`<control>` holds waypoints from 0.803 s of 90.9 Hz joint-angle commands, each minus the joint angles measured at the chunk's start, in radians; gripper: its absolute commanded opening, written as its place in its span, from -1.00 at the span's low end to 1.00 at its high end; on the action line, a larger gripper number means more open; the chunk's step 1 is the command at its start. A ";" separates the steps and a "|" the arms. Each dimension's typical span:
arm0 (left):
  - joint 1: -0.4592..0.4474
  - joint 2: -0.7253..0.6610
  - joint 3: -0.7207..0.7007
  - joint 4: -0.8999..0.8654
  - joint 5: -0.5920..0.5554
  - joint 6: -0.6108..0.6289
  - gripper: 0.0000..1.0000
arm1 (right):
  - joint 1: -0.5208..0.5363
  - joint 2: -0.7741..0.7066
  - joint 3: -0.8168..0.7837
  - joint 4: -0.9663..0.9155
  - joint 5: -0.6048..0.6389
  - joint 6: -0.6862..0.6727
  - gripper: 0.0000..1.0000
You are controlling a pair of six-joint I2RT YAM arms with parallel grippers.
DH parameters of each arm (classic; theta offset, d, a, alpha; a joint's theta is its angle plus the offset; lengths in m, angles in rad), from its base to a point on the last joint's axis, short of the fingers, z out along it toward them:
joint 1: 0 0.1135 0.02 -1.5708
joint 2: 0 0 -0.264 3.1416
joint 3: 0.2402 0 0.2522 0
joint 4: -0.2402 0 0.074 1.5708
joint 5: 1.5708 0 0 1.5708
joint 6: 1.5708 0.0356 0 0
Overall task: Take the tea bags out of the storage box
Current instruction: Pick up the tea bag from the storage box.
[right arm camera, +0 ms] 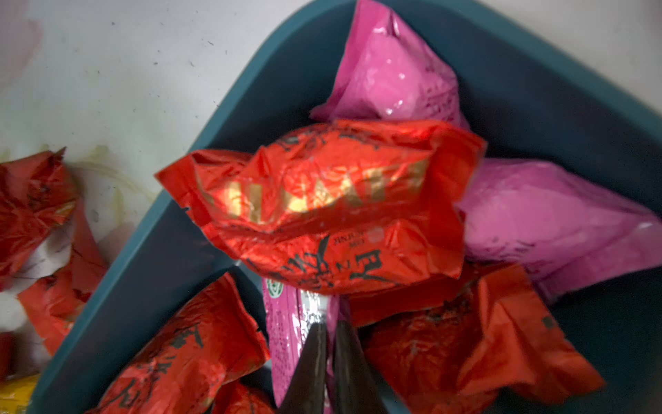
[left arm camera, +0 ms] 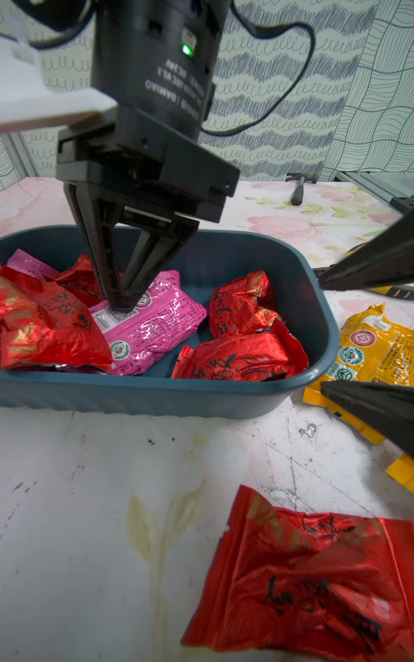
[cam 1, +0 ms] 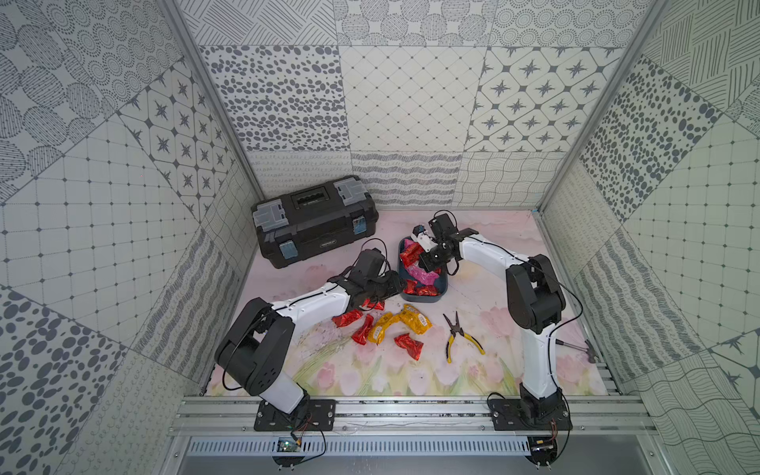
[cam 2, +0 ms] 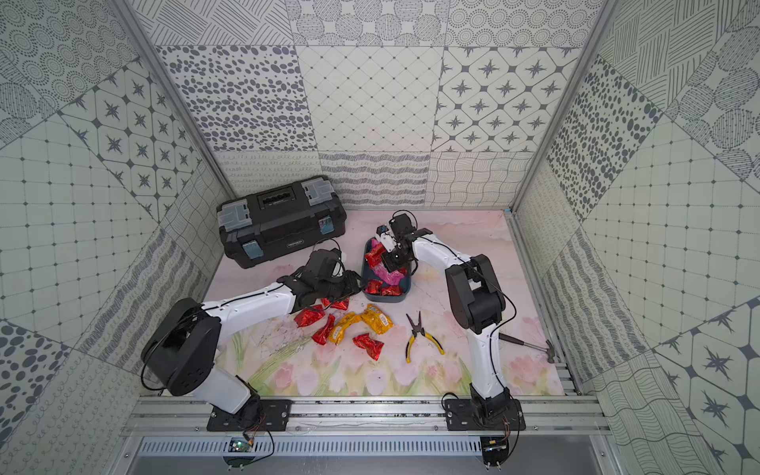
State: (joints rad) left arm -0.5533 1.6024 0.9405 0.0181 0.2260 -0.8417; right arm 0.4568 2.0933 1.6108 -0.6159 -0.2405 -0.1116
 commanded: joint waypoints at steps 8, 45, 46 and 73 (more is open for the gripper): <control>-0.001 -0.012 0.007 0.028 -0.047 0.028 -0.07 | 0.003 -0.084 -0.048 0.004 -0.034 0.018 -1.00; 0.013 0.032 0.053 -0.016 -0.117 0.055 -0.01 | 0.003 -0.307 -0.210 0.015 0.114 0.154 -1.00; 0.013 0.034 0.057 -0.015 -0.114 0.056 -0.02 | 0.003 -0.313 -0.214 0.015 0.113 0.156 -1.00; 0.013 0.124 0.114 -0.006 -0.084 0.072 -0.20 | 0.002 -0.495 -0.345 0.123 0.015 0.279 -1.00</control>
State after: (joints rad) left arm -0.5449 1.6882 1.0222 0.0139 0.1463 -0.8082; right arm 0.4576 1.6726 1.2980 -0.5781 -0.1871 0.0921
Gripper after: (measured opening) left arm 0.413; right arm 0.050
